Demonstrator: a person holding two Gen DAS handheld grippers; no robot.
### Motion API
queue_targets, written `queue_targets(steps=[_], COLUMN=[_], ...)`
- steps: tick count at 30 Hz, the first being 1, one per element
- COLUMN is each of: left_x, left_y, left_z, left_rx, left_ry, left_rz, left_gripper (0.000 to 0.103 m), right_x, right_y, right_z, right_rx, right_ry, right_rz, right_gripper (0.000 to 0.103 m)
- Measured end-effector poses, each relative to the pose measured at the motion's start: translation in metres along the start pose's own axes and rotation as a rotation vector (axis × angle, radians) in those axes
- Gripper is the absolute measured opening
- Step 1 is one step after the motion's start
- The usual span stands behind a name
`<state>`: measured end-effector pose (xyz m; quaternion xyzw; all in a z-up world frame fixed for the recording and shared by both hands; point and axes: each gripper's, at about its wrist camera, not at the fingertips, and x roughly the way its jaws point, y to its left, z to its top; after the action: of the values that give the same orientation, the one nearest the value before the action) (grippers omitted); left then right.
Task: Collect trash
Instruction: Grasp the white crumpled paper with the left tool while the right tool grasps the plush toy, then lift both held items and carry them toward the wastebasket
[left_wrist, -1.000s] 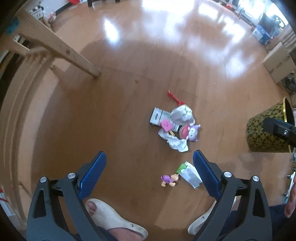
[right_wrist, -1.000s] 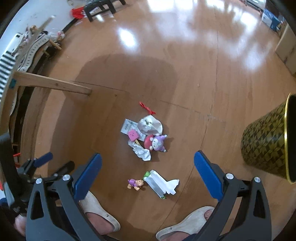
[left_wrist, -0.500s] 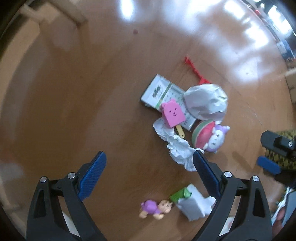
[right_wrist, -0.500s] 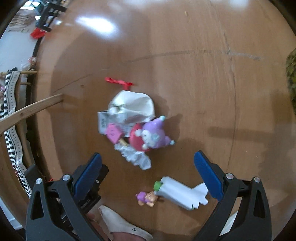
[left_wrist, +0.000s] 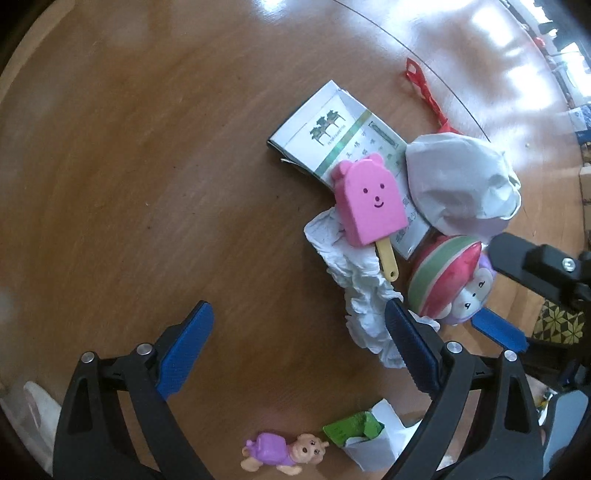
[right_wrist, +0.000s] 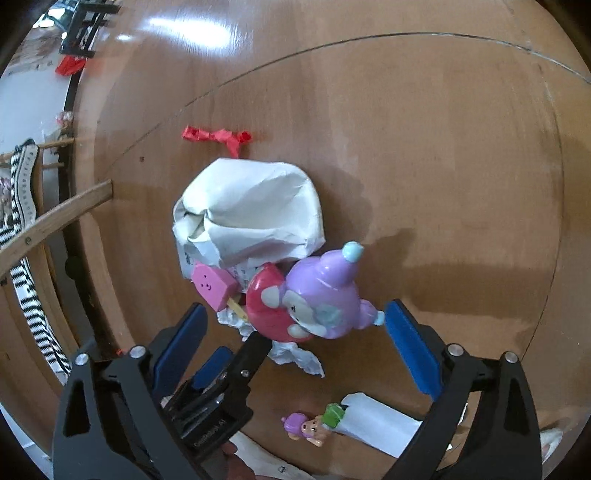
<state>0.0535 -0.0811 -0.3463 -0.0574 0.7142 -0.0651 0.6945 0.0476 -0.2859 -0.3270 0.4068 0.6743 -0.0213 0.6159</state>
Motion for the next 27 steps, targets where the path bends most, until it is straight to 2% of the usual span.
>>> queue_targets(steps=[2,4,5,6,7,8,9,13,19,23,27], left_x=[-0.002,-0.004,-0.006,-0.007,-0.007,-0.009,-0.010,-0.021,-0.058,-0.104,-0.171], left_y=[0.000,-0.003,-0.007,-0.011,-0.013,-0.016,-0.017,-0.014,-0.003,-0.011,-0.026], left_z=[0.000,0.001,0.000,-0.001,-0.001,-0.001,-0.001,-0.004,-0.008,-0.012,-0.011], left_rx=[0.013,0.039,0.055,0.070,0.074,0.072,0.071,0.055,0.101,0.175,0.272], left_ry=[-0.009,-0.017,-0.018,-0.004,0.009,0.019,0.024,0.050,0.018,-0.027,-0.096], left_rz=[-0.006,-0.017,-0.032,-0.078,-0.105,-0.126,-0.136,-0.153,-0.114,-0.072,-0.043], left_gripper=[0.086,0.074,0.059,0.038,0.022,0.016,0.003,0.001,0.001,0.001,0.001], right_x=[0.004,0.006,0.007,0.007,0.006,0.004,0.000,-0.017,-0.063,-0.110,-0.168], right_y=[0.001,0.003,0.003,0.003,0.003,0.003,0.005,0.015,0.038,0.071,0.102], right_z=[0.001,0.000,-0.001,-0.001,-0.002,-0.004,-0.005,-0.009,-0.024,-0.044,-0.069], right_rx=[-0.010,-0.020,-0.027,-0.033,-0.038,-0.046,-0.058,-0.103,-0.168,-0.265,-0.367], right_ry=[0.014,0.016,0.019,0.022,0.024,0.021,0.015,0.000,-0.051,-0.110,-0.185], right_rz=[0.008,-0.007,-0.014,-0.019,-0.014,-0.019,-0.025,-0.050,-0.098,-0.145,-0.154], right_gripper=[0.086,0.081,0.070,0.066,0.063,0.056,0.051,0.044,0.042,0.042,0.041])
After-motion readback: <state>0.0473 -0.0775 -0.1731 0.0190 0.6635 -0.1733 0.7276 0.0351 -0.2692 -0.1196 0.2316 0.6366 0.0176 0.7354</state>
